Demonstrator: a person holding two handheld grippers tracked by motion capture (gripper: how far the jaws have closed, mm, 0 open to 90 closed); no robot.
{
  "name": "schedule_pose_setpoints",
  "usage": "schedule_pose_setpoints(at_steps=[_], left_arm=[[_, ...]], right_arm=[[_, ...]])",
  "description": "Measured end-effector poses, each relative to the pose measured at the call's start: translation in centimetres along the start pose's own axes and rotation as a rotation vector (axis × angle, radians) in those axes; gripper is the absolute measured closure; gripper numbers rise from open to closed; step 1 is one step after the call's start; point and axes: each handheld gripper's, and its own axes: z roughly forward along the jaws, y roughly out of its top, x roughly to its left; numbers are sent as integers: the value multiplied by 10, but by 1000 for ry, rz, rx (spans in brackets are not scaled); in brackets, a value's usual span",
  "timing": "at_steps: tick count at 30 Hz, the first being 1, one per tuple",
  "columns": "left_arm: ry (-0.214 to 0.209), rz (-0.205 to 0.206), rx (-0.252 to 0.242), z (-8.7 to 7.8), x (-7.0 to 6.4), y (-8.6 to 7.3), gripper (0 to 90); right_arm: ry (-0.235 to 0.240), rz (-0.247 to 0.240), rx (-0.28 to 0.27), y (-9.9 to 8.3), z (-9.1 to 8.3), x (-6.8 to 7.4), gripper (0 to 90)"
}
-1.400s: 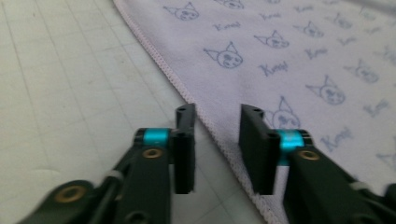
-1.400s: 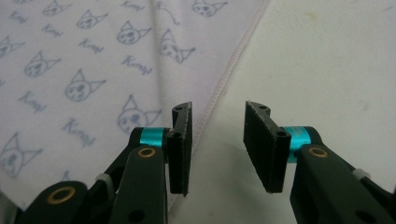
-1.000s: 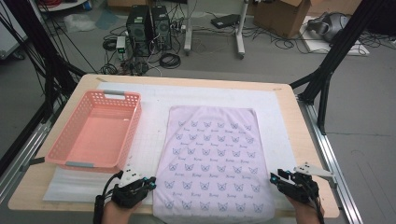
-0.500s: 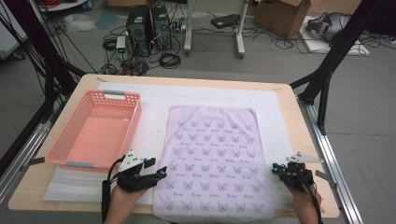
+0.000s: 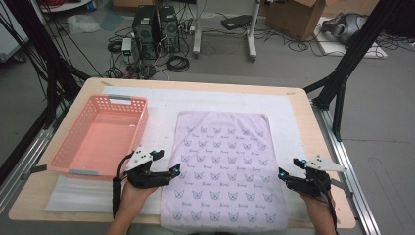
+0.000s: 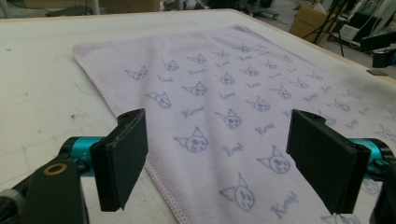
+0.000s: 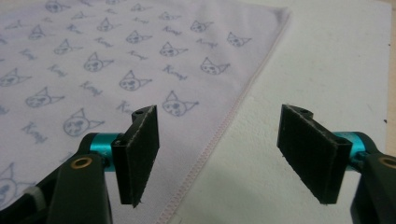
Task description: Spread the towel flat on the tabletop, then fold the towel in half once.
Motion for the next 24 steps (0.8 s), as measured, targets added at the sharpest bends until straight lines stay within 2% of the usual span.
schedule_pose_setpoints(at_steps=[4,12,24], left_arm=[[-2,-4,-12,-4,3,0,210],[-7,-14,-12,-3,6,1,210],[0,-25,-1,-5,10,-1,212]], right_arm=[[7,12,-25,0,-3,-2,206],[22,-13,-26,3,1,1,199],[29,-7,-7,3,7,0,192]])
